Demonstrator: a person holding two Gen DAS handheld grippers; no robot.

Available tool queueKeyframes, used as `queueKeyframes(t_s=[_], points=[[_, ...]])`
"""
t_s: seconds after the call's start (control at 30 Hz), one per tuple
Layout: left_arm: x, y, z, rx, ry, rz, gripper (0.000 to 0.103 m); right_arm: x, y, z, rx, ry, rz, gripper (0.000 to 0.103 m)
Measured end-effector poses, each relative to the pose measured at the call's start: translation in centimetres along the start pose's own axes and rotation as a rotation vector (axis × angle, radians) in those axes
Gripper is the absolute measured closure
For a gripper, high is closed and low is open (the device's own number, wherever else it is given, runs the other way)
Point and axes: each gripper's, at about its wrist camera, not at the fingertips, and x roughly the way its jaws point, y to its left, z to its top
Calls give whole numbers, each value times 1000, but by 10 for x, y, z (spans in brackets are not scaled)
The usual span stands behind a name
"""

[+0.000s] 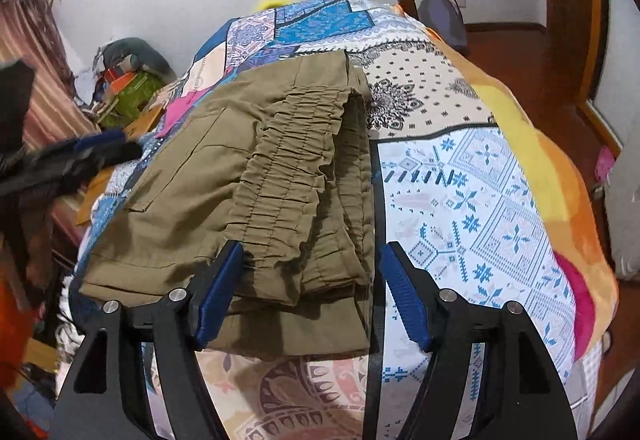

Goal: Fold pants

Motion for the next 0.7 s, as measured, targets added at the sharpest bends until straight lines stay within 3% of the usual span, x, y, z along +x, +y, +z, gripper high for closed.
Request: queueKeyframes(t_s=[0.33,0.47,0.57,0.63,0.7], points=[[77,35,52,-87,88,-49,34,1,-7,-3,42,-9,25,33],[111,42,61,-132,162,-147,36,2,-7,-1,27,-5,25,33],[123,49,65,-190,164,-202,39,3,-6,2,8,-1,21,33],[125,50,68,-188,149,-211,51,5,-5,6,-4,3,17,33],[126,52,70,-199,135,-247,82,8,-5,8,-15,7,14,33]])
